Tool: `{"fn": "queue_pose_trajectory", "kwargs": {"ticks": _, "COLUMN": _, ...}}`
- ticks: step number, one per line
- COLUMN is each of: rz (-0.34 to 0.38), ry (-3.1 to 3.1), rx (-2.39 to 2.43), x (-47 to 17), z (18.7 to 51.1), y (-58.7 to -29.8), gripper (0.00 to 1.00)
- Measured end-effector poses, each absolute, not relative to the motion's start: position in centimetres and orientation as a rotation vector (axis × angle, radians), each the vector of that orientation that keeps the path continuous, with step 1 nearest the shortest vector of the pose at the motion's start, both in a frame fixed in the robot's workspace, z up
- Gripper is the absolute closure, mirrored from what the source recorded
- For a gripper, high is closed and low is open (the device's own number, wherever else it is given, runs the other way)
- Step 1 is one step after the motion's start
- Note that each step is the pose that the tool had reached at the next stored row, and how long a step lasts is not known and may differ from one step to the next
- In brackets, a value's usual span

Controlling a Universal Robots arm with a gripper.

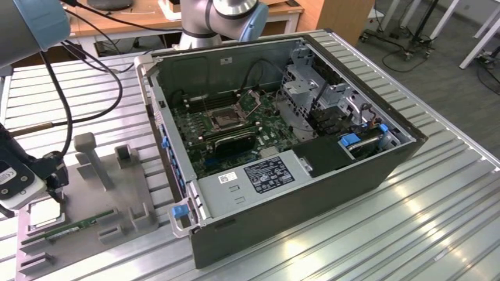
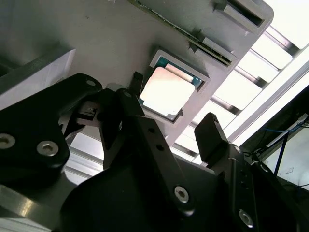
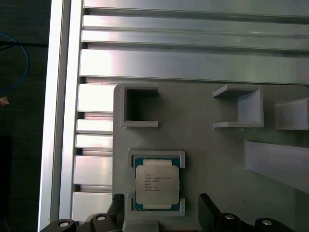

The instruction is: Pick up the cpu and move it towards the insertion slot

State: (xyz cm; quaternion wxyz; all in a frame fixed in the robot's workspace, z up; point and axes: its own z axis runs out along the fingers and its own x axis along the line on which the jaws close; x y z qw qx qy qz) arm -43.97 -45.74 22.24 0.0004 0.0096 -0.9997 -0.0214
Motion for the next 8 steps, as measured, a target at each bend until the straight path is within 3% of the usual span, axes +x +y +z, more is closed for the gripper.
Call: {"fn": "queue_pose_trajectory", "kwargs": {"ticks": 8, "rz": -0.067, "ry": -3.14, "rx": 0.03, "x": -43.97, "z": 21.57, "y": -45.74, "gripper": 0.29}}
